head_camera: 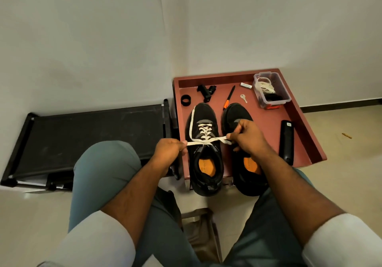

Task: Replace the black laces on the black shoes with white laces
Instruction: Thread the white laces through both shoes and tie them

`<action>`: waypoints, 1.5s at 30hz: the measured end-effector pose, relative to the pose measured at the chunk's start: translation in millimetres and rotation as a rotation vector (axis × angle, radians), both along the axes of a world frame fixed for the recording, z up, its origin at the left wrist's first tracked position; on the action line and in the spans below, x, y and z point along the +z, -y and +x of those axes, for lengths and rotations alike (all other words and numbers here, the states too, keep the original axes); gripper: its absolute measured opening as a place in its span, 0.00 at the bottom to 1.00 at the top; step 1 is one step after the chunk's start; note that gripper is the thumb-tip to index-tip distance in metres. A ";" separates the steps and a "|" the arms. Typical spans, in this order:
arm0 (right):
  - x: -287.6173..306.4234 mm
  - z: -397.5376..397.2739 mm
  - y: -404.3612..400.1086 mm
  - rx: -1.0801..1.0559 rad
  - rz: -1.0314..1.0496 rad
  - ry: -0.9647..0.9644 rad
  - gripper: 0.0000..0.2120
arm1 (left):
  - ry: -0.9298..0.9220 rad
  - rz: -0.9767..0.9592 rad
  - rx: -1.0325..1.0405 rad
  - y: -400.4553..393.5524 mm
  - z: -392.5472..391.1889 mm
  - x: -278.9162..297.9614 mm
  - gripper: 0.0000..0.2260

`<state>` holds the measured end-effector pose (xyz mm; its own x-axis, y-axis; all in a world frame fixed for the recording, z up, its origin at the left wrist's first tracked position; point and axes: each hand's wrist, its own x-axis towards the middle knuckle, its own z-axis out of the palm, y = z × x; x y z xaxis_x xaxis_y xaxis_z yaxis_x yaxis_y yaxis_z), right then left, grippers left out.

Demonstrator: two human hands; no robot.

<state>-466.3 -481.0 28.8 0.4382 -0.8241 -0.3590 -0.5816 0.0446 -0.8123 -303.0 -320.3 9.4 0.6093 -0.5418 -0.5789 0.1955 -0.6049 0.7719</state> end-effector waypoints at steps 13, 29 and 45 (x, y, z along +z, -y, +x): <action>-8.2 -1.9 -2.5 -0.155 -0.013 -0.076 0.15 | -0.159 -0.015 0.602 11.0 7.9 -23.0 0.05; 8.5 -45.8 26.9 -0.099 0.035 0.109 0.02 | 0.703 -0.047 -0.232 39.3 -10.1 8.9 0.28; -11.6 -21.6 208.5 0.052 -0.392 -0.169 0.08 | 0.725 0.279 -1.387 276.6 -22.8 -1.4 0.33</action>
<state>-487.9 -689.4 17.2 0.4447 -0.8908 -0.0935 -0.7009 -0.2812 -0.6555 -325.8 -596.9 7.9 -0.0666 -0.8190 -0.5699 -0.9481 -0.1261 0.2920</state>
